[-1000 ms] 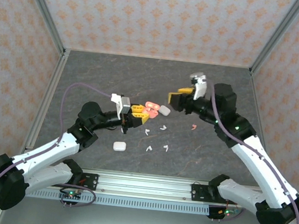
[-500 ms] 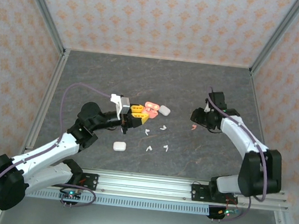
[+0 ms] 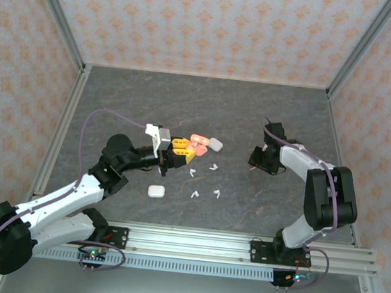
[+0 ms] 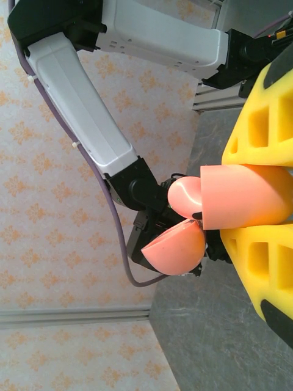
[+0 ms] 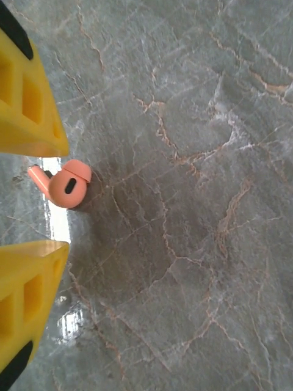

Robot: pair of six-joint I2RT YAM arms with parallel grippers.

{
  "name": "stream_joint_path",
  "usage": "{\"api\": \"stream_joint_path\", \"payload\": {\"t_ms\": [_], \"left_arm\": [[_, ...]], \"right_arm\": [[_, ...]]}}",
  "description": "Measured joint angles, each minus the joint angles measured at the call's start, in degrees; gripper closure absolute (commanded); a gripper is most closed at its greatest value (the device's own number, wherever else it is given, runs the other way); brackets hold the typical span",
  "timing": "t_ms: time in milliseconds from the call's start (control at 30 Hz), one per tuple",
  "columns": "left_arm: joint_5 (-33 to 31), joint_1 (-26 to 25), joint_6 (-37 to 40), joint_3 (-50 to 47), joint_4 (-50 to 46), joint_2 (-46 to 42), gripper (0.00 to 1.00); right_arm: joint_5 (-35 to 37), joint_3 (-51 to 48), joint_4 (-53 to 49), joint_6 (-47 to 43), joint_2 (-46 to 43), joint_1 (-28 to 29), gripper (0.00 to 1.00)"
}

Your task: Insert the wireless bluetooth earbuds into the charging case

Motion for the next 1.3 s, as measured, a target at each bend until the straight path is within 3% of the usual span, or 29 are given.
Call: {"api": "stream_joint_path", "payload": {"t_ms": [567, 900, 1067, 1300], "left_arm": [[0.0, 0.0, 1.03, 0.0, -0.61, 0.0, 1.0], [-0.28, 0.0, 1.01, 0.0, -0.96, 0.0, 1.0], [-2.19, 0.0, -0.17, -1.27, 1.49, 0.0, 1.0], [-3.93, 0.0, -3.67, -2.62, 7.19, 1.46, 1.0]], "right_arm": [[-2.64, 1.18, 1.9, 0.15, 2.99, -0.22, 0.8], [-2.99, 1.05, 2.23, -1.95, 1.81, -0.22, 0.83], [-4.81, -1.16, 4.2, -4.66, -5.73, 0.02, 0.84], [-9.84, -4.74, 10.86, -8.46, -23.08, 3.98, 0.84]]}}
